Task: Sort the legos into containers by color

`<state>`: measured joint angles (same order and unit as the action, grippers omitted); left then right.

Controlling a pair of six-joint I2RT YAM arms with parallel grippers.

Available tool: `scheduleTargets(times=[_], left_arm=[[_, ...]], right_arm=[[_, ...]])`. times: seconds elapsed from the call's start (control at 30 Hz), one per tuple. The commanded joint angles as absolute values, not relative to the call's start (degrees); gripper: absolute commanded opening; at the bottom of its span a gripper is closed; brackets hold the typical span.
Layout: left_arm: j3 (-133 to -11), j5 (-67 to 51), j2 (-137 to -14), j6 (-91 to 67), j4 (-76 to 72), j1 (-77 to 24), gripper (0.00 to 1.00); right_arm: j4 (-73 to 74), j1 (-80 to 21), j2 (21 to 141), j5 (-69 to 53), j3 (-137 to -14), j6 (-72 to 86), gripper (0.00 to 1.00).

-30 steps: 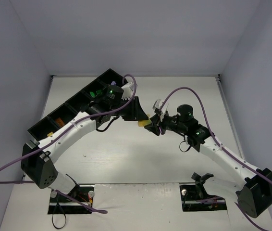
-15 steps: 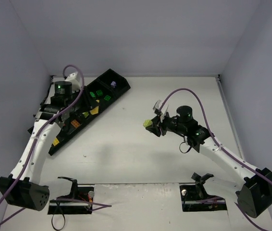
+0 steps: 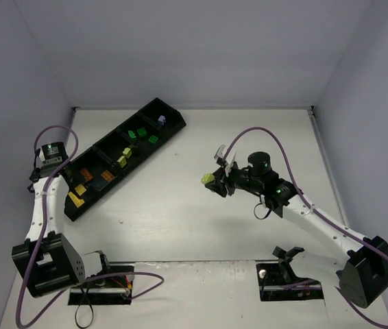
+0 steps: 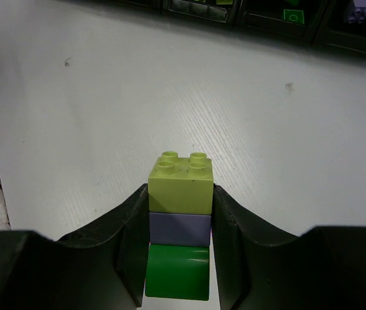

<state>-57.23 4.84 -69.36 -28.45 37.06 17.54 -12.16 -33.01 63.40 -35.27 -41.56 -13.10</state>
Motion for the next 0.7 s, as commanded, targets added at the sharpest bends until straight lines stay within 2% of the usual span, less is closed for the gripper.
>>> scheduleTargets(times=[0.0, 0.13, 0.17, 0.27, 0.3, 0.4, 0.5, 0.67], left_arm=[[-58.8, 7.9, -71.8, -27.7, 30.2, 19.5, 0.00], [-58.6, 10.0, -76.0, -28.0, 27.7, 21.7, 0.02], [-58.6, 9.6, -76.9, -28.1, 27.2, 22.8, 0.11], [-58.9, 9.2, -77.3, -28.4, 26.3, 23.1, 0.27], [-59.1, 9.1, -77.3, -28.4, 26.3, 23.1, 0.38], [-59.8, 8.4, -76.7, -28.4, 26.5, 23.1, 0.54], [-60.5, 6.7, -75.5, -28.9, 27.3, 23.2, 0.63], [-60.8, 2.2, -71.3, -30.6, 28.6, 22.9, 0.67]], right_arm=[[-15.6, -33.9, 61.6, -35.6, -42.6, -12.6, 0.00], [-15.7, -34.0, 60.1, -35.6, -41.8, -12.4, 0.00], [-15.7, -34.0, 60.0, -35.6, -41.5, -12.4, 0.00], [-15.7, -34.2, 59.9, -35.6, -41.5, -12.6, 0.00], [-15.7, -34.3, 59.9, -35.6, -41.6, -12.6, 0.00], [-15.7, -34.4, 60.5, -35.5, -42.0, -12.7, 0.00], [-15.7, -34.5, 60.9, -35.6, -42.5, -12.9, 0.00], [-15.6, -34.5, 61.7, -35.5, -43.8, -13.1, 0.00]])
